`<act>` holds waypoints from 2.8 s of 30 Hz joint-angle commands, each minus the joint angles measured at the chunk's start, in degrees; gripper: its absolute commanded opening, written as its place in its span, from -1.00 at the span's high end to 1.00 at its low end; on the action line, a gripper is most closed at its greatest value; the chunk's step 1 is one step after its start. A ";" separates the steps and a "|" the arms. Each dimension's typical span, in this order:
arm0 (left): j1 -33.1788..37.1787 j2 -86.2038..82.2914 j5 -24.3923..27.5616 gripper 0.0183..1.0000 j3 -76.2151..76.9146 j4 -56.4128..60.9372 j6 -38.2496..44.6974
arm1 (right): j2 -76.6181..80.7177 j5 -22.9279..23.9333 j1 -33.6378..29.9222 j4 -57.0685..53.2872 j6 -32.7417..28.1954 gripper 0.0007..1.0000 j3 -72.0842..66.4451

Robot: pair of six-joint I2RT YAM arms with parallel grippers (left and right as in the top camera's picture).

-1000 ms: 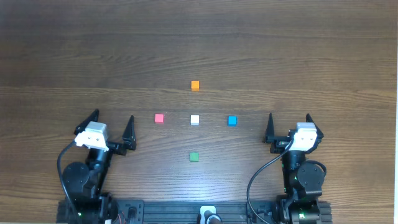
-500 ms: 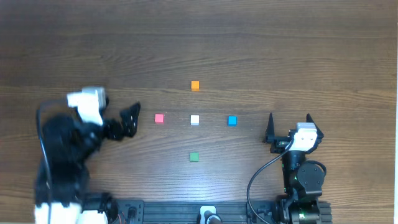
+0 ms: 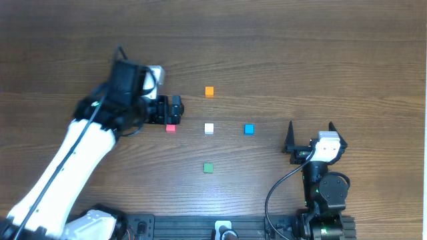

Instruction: Stack Cubes

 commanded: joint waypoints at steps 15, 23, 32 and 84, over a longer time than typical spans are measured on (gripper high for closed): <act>-4.87 18.84 -10.71 -0.97 1.07 0.20 -9.84 | -0.31 0.52 -0.26 -0.11 -0.24 -0.99 -0.28; -4.87 22.86 -10.73 -0.91 1.05 2.27 -9.81 | -0.31 0.52 -0.26 -0.11 -0.24 -0.99 -0.28; -4.94 24.04 -11.54 -0.79 -0.55 3.72 -9.77 | -0.31 0.52 -0.26 -0.13 -0.24 -0.99 -0.28; -7.34 26.82 -13.07 0.70 -0.83 4.24 -9.88 | -0.31 0.52 -0.26 -0.11 -0.24 -0.98 -0.28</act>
